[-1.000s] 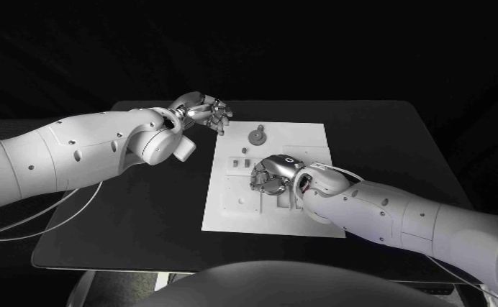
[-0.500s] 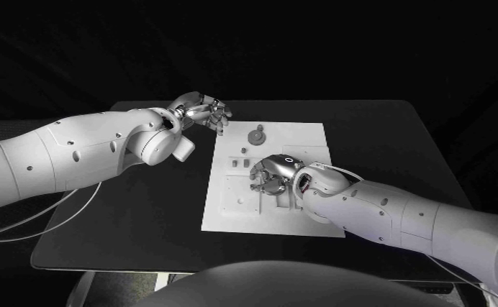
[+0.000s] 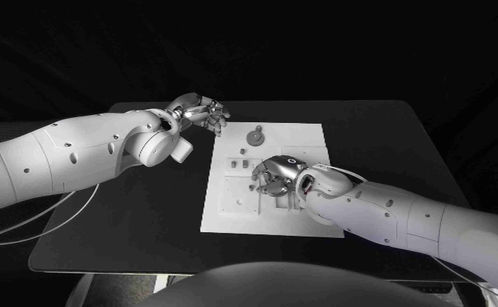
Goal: Assemble the parts on the task board
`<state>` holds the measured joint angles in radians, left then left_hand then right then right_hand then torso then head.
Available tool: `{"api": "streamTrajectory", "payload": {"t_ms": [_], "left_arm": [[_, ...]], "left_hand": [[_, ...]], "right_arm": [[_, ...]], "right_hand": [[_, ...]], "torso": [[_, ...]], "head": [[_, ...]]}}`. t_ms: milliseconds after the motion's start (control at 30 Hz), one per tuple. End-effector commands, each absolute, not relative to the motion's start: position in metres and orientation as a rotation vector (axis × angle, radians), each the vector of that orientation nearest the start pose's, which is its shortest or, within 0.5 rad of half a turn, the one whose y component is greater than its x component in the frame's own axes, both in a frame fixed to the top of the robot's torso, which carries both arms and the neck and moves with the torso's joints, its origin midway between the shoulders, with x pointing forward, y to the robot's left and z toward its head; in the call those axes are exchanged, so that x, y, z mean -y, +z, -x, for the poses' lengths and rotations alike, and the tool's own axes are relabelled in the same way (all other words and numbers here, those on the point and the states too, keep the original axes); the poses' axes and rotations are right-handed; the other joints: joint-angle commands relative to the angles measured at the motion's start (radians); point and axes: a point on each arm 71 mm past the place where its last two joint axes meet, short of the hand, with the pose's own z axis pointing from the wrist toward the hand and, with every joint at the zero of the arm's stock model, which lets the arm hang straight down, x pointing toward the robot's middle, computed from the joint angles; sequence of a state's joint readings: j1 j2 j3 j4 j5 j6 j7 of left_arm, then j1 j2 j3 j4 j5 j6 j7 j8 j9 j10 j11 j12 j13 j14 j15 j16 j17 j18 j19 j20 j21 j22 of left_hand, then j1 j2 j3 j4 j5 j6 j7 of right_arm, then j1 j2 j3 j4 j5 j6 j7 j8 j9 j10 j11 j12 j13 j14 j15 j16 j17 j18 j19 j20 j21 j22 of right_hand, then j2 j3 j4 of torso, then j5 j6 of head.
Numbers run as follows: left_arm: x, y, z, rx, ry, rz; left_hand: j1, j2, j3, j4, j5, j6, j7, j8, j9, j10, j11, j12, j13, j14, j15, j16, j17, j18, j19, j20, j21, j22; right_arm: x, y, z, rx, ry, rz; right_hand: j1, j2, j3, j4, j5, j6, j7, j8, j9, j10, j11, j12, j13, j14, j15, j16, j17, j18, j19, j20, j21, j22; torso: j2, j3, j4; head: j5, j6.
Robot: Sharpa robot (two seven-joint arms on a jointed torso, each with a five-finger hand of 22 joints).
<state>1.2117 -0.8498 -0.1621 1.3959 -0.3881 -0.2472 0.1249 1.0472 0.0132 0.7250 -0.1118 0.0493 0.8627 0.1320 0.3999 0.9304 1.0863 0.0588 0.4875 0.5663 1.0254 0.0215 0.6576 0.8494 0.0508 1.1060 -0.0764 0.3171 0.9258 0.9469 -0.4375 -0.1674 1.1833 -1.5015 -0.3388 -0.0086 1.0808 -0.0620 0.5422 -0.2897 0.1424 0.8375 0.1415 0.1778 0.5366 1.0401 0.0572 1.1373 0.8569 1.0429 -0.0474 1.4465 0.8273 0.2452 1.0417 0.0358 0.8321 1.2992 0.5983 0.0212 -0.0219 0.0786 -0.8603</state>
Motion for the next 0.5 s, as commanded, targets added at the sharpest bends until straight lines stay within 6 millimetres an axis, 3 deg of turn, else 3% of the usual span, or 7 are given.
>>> {"api": "streamTrajectory", "payload": {"t_ms": [33, 233, 500], "left_arm": [[-0.248, -0.235, -0.492, -1.819, -1.122, 0.847], [-0.248, -0.235, -0.492, -1.814, -1.113, 0.850], [-0.248, -0.235, -0.492, -1.812, -1.114, 0.847]], "left_hand": [[0.001, -0.012, -0.001, 0.006, -0.001, 0.003, 0.000, -0.005, 0.001, -0.007, 0.001, -0.005, 0.001, -0.008, 0.001, 0.005, -0.002, 0.020, -0.002, 0.001, -0.006, 0.001], [0.002, -0.017, -0.001, 0.005, -0.001, -0.001, 0.001, -0.009, 0.002, -0.012, 0.003, -0.009, 0.001, -0.013, 0.003, 0.003, -0.003, 0.019, -0.006, 0.002, -0.009, 0.001], [0.003, -0.029, -0.005, 0.003, -0.001, -0.008, 0.004, -0.016, 0.005, -0.020, 0.007, -0.014, 0.002, -0.024, 0.007, 0.002, -0.005, 0.018, -0.015, 0.005, -0.013, 0.003]], "right_arm": [[0.075, -0.351, -0.433, -1.913, 0.809, 0.314], [0.079, -0.321, -0.447, -1.835, 0.804, 0.281], [0.105, -0.278, -0.469, -1.744, 0.793, 0.194]], "right_hand": [[0.003, -0.009, -0.007, -0.001, -0.003, -0.032, 0.035, -0.002, -0.001, -0.002, 0.005, 0.004, 0.002, 0.001, 0.004, 0.001, 0.002, 0.017, -0.005, -0.001, 0.004, 0.025], [0.001, -0.010, -0.010, 0.000, -0.003, -0.029, 0.034, 0.000, -0.003, 0.003, 0.005, 0.009, 0.003, 0.005, 0.003, 0.005, 0.003, 0.017, 0.000, -0.001, 0.008, 0.025], [0.006, -0.015, -0.008, 0.000, 0.014, 0.000, 0.023, 0.017, -0.004, 0.042, -0.007, 0.034, 0.007, 0.041, -0.009, 0.027, 0.006, 0.017, 0.036, -0.017, 0.033, 0.028]], "torso": [[0.000, 0.0003, -0.0005], [0.000, 0.0008, -0.0007], [-0.001, -0.0004, -0.0010]], "head": [[-0.003, 0.004], [-0.008, 0.008], [-0.015, 0.021]]}}
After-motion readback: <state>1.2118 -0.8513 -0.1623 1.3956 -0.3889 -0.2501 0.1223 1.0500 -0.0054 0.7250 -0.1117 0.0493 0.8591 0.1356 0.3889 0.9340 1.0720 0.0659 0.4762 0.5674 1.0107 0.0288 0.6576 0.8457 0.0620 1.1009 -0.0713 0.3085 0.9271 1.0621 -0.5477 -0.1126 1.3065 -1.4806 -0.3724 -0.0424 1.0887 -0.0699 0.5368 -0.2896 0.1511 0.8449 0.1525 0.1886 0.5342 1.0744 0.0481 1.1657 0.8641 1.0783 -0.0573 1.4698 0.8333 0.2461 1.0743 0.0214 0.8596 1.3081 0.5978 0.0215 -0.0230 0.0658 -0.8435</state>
